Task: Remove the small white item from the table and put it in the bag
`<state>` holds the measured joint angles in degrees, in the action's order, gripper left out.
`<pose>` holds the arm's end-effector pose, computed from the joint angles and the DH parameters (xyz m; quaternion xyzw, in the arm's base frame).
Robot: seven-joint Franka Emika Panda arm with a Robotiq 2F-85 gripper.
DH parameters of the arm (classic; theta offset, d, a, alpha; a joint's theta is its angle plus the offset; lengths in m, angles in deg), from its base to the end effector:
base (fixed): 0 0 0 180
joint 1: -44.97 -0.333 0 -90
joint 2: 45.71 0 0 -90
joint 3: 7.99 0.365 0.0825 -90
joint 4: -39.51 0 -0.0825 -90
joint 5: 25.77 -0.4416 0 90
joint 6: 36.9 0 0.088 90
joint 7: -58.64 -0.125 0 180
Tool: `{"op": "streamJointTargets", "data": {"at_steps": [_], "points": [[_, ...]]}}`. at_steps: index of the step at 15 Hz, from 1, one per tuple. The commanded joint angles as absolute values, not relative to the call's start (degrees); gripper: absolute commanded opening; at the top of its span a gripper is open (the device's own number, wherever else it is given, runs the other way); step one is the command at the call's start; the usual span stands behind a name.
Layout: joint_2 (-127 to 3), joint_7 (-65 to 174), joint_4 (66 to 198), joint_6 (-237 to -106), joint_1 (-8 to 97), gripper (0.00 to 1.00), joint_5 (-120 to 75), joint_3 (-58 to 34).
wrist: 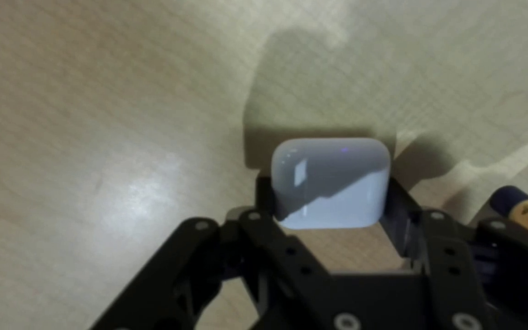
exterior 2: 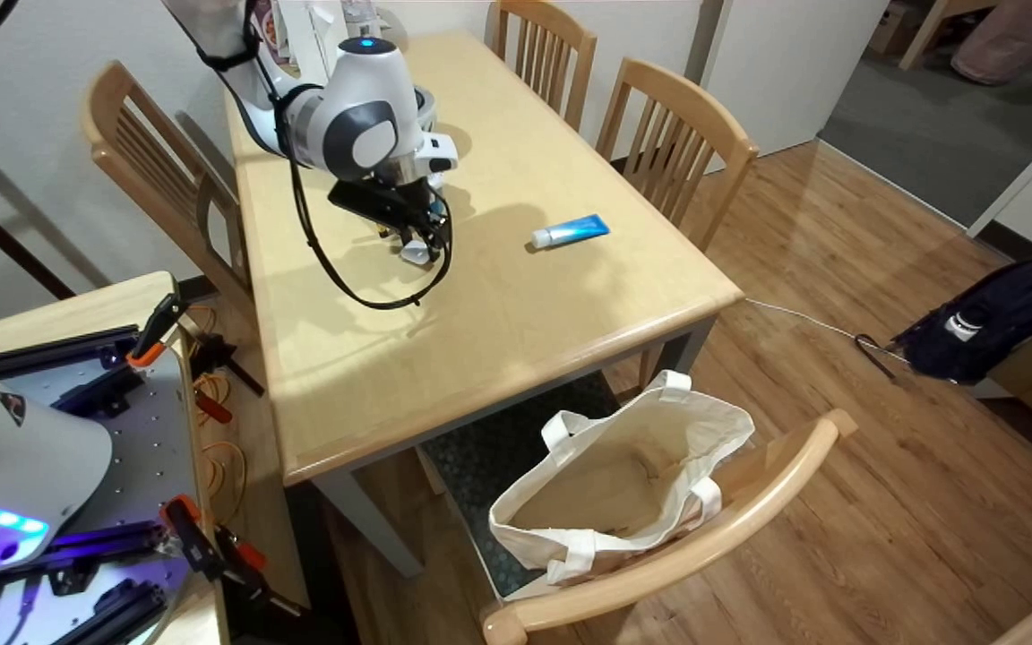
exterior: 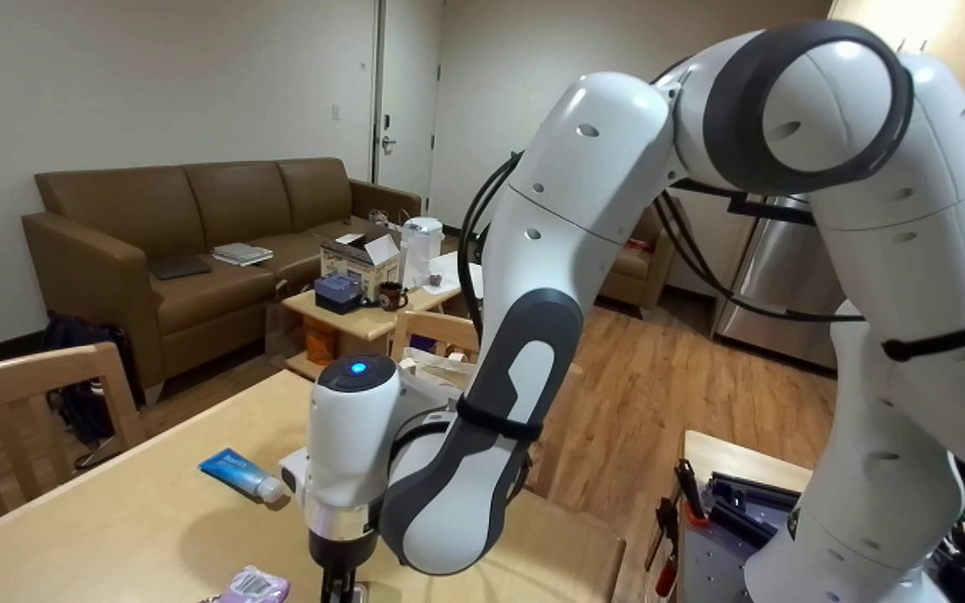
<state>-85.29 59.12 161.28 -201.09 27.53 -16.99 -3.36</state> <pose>0.5610 0.2393 0.0508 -0.9660 -0.2570 -0.0264 0.0077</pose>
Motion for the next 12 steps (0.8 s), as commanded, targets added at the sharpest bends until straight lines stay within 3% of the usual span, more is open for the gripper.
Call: {"op": "streamJointTargets", "data": {"at_steps": [1, 10, 11, 12], "points": [[-82.1, 60.5, 163.3, -199.3, 29.6, 0.34, -16.6, -3.7], [-65.9, 64.7, 171.8, -195.7, 36.6, 0.34, -13.4, -10.1], [-71.5, 62.5, 167.5, -196.5, 35.5, 0.59, -14.1, -9.3], [-69.6, 63.1, 168.6, -196.2, 36.5, 0.59, -13.9, -9.5]]}}
